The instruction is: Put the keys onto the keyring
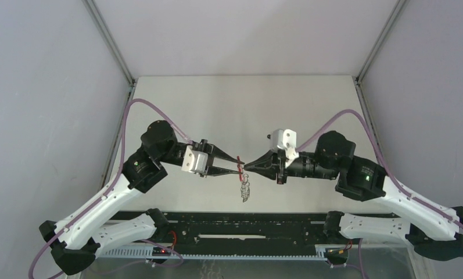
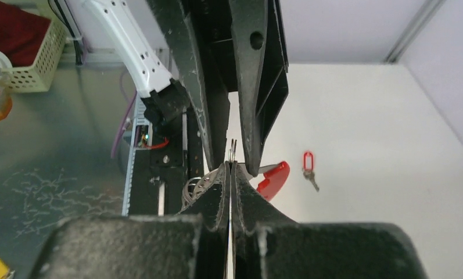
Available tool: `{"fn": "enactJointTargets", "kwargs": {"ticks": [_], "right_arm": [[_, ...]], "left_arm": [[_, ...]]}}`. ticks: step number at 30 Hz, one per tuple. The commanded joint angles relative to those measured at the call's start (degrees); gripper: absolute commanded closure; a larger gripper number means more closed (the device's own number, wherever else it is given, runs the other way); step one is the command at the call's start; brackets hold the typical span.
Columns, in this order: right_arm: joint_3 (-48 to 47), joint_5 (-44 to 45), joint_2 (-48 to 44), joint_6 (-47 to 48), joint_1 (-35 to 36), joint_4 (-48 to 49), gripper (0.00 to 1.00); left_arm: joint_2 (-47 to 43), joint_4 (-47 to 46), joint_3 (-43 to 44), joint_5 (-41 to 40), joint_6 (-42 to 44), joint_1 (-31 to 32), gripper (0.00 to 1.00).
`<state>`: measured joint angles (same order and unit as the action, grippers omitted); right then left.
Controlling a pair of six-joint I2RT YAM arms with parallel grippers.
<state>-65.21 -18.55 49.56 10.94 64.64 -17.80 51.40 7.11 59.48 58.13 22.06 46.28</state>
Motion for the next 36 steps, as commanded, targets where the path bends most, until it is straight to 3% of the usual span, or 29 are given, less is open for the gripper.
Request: {"fn": "enactJointTargets", "kwargs": {"ticks": [1, 8, 11, 36], "right_arm": [[-12.73, 4.61, 5.84, -1.45, 0.4, -19.06, 1.0], [-31.14, 8.86, 18.61, -1.24, 0.93, -42.89, 1.0], [-35.45, 10.59, 22.3, -1.25, 1.8, -47.56, 1.0], [-44.05, 16.57, 30.9, -1.7, 6.74, -53.05, 1.0]], "left_arm": [[-0.15, 6.78, 0.7, -3.82, 5.64, 0.19, 0.67], [-0.68, 11.21, 0.99, -4.83, 8.74, 0.2, 0.69], [-1.17, 12.84, 0.74, -5.17, 10.33, 0.17, 0.71], [0.59, 14.74, -1.02, -2.5, 12.07, 0.19, 0.83]]}}
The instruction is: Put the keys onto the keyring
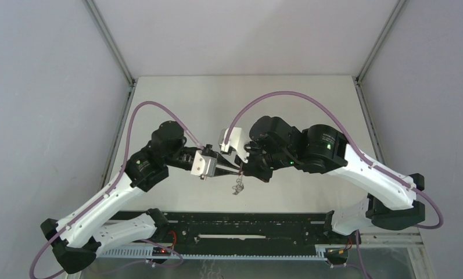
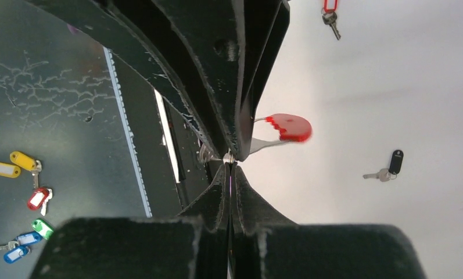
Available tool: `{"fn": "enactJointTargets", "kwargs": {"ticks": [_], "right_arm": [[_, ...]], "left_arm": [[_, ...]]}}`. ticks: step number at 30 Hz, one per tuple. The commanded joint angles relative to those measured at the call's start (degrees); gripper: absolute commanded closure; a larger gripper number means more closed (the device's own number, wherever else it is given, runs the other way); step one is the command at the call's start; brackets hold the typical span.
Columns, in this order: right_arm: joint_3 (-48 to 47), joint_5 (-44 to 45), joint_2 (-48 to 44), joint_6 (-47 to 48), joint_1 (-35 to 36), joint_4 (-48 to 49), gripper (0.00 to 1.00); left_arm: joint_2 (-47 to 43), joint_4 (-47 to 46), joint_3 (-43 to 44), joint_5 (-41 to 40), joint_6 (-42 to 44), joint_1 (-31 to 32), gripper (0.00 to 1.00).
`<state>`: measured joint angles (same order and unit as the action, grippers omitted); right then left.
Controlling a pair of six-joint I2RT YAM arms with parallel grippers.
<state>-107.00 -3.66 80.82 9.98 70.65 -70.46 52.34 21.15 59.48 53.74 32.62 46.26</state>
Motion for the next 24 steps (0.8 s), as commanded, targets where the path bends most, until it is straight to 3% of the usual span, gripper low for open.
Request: {"fn": "enactJointTargets", "kwargs": {"ticks": [1, 9, 16, 24], "right_arm": [[-1.88, 1.93, -0.54, -0.75, 0.72, 0.11, 1.0], [11.51, -0.22, -11.19, -1.77, -0.43, 16.32, 1.0], [23.72, -5.9, -22.68, -3.69, -2.35, 31.82, 1.0], [29.56, -10.92, -26.91, -5.52, -3.96, 39.09, 1.0]], "left_arm": [[-0.58, 1.11, -0.99, 1.9, 1.48, 0.23, 0.83], [-2.12, 3.33, -0.79, 2.0, -0.77, -0.05, 0.73], [-2.53, -3.8, -1.73, 0.17, -8.81, -1.22, 0.74], [-1.15, -13.84, -1.55, 2.35, -18.35, -1.17, 0.78]]}}
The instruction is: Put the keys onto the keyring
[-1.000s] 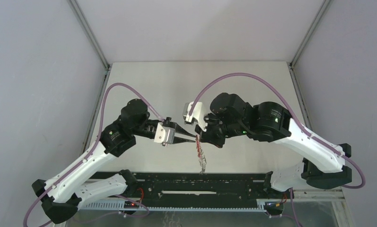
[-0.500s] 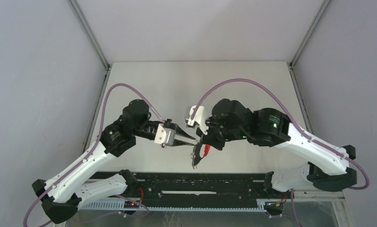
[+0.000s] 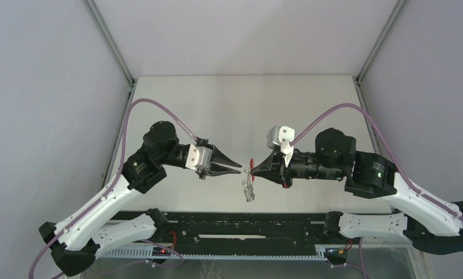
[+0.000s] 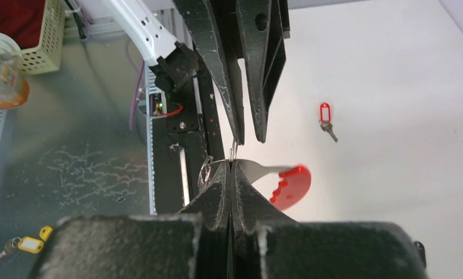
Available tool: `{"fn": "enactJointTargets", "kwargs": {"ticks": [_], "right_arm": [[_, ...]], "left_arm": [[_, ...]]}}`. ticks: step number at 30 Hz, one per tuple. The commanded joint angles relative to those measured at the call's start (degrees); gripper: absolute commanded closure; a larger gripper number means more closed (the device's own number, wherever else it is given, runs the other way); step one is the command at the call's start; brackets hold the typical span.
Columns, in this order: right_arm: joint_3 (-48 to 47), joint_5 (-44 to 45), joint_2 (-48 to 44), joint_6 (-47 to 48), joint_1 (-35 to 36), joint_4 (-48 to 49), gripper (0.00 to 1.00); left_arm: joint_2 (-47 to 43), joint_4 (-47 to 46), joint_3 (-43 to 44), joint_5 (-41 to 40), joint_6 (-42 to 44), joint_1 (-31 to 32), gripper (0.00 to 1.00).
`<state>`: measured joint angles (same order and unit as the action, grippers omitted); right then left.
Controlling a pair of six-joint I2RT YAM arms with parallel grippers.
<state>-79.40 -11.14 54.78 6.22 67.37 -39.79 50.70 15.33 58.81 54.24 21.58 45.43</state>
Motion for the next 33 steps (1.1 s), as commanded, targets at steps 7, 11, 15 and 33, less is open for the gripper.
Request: {"fn": "enactJointTargets", "kwargs": {"ticks": [7, 11, 15, 33], "right_arm": [[6.91, -4.6, -2.86, -2.26, -1.23, 15.21, 1.0], [8.37, -4.51, -3.32, -2.68, -1.45, 18.3, 1.0], [10.44, -4.42, -4.66, -3.09, -1.54, 21.66, 1.0], [13.22, -5.35, -6.51, -4.11, -2.07, 24.56, 1.0]], "left_arm": [[0.54, -11.21, -0.15, 7.52, -12.59, -0.26, 0.78], [0.24, -10.8, -0.43, 8.16, -12.66, -0.3, 0.78], [0.02, -10.33, -0.7, 7.22, -11.86, -0.26, 0.78], [-1.12, -4.45, -0.22, 0.93, -5.48, -0.58, 0.72]]}}
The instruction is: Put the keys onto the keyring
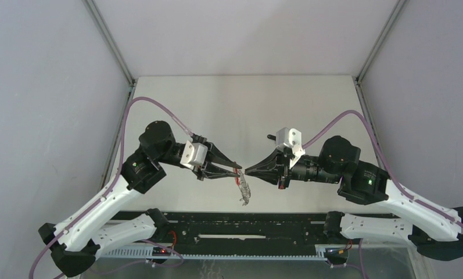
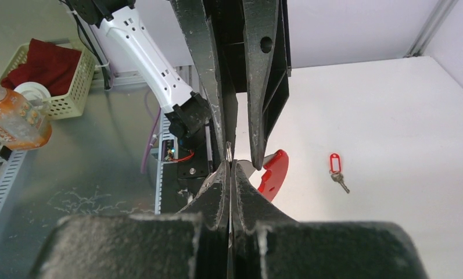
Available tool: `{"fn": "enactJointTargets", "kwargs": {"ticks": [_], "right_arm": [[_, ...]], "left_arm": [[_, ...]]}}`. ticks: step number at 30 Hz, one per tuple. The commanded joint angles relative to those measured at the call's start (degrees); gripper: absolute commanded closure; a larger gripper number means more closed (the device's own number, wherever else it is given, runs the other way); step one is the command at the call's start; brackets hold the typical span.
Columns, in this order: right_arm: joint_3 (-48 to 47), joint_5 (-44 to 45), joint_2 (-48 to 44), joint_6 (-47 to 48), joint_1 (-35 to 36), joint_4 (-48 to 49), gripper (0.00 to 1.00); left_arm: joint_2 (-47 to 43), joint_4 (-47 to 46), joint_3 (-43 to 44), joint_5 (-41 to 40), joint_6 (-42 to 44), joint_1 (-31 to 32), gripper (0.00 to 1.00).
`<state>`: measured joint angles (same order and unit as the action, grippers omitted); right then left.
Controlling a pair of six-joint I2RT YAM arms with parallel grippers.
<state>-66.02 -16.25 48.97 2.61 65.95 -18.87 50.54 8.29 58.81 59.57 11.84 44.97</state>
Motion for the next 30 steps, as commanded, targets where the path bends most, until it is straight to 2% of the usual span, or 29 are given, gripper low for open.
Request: {"fn": "enactJointTargets", "kwargs": {"ticks": [1, 6, 12, 18, 30], "right_arm": [[-0.16, -0.27, -0.73, -0.5, -0.69, 3.47, 1.0], [-0.1, 0.98, -0.67, -1.0, -0.82, 3.41, 1.0], [0.2, 4.68, -0.77, -1.63, -0.63, 4.19, 1.0], [3.7, 7.8, -3.41, -2.43, -0.69, 9.38, 1.0], [6.1, 6.77, -3.75, -4.52, -0.65, 14.36, 1.0]], "left_arm": [[-1.05, 2.48, -0.19, -6.19, 4.41, -0.14, 0.72], [-2.07, -2.01, -1.42, -8.84, 1.83, -0.23, 0.71], [-2.39, -1.57, -1.4, -7.82, 0.12, -0.18, 0.71], [-3.3, 0.33, -1.65, -8.45, 0.42, -0.23, 0.7], [-1.51, -2.77, -1.64, -8.85, -4.15, -0.22, 0.72]]}}
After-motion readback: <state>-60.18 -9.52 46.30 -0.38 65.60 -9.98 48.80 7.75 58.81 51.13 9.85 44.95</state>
